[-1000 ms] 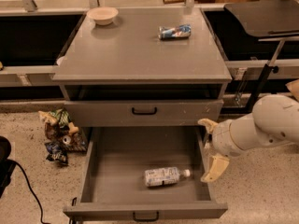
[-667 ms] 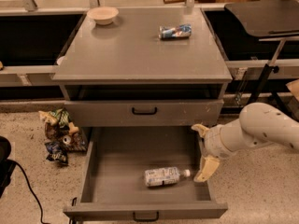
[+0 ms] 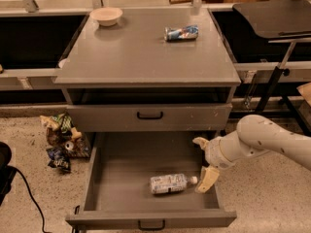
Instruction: Pick blue plastic bottle from middle drawer and place on counter
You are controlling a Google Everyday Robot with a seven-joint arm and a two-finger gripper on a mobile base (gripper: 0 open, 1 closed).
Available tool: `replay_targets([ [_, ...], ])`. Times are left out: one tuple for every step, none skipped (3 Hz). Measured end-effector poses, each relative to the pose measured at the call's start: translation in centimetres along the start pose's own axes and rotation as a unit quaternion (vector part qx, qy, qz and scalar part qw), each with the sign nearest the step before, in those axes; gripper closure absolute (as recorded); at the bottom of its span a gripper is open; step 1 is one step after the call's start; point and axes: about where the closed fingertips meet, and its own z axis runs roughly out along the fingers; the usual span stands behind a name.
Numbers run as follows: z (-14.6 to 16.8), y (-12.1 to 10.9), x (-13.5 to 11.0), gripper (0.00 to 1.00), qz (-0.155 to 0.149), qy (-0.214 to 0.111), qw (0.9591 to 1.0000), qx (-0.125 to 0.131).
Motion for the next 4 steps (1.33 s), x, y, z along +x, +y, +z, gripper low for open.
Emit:
replay_targets([
  [3.1, -0.2, 0.4, 0.0, -0.002, 0.017, 0.9998, 0.001],
  [7.4, -0.3, 0.6, 0.0, -0.005, 0.022, 0.9997, 0.0],
  [11.1, -0.4, 0.6, 0.0, -0.007, 0.02, 0.9997, -0.009],
  [14.9, -0.4, 1.4, 0.0, -0.003, 0.011, 0.9995, -0.029],
])
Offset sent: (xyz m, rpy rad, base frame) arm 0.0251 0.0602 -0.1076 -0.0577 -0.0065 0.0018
